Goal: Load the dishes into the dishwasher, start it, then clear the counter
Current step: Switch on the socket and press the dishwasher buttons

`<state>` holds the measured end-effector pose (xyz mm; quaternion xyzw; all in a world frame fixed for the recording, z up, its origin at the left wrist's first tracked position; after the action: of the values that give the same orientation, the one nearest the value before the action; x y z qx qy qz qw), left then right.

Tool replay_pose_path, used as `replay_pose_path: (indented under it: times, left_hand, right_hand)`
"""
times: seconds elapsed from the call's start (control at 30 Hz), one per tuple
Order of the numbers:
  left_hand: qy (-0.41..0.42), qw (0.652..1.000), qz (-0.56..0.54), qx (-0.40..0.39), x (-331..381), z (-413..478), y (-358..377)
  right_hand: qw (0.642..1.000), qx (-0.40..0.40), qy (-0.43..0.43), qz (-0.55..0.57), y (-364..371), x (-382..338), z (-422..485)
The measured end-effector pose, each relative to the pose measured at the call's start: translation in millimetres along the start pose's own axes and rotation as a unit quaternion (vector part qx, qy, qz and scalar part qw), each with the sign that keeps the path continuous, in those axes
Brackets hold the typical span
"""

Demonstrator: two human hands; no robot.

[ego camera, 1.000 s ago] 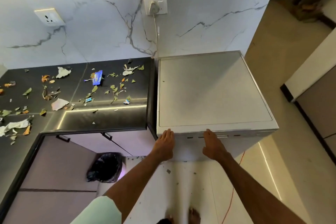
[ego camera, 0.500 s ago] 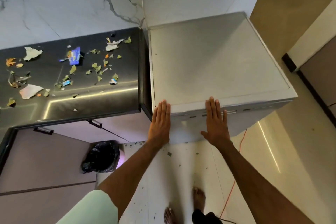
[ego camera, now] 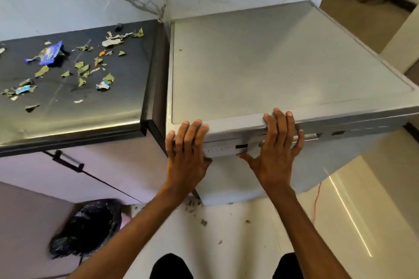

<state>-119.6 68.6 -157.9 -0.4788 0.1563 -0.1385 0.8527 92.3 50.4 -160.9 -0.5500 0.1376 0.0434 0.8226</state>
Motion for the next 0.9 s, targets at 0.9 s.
replay_pose_path:
  times: [0.9]
  left_hand:
    - [0.006,0.993,-0.006,0.117,8,-5,1]
  right_hand:
    - [0.989,0.115,-0.08,0.045,14,16,-5]
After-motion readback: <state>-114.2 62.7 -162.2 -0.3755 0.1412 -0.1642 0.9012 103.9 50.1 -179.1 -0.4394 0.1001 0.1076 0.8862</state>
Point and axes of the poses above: each hand's wrist, its own z-axis towards the middle knuckle, its own y-axis out of the palm, x = y × z, the point moved 5 cm from there along z, towards the middle knuckle, and after that the axes turned 13 degrees about -x, right-handed, at the moved point
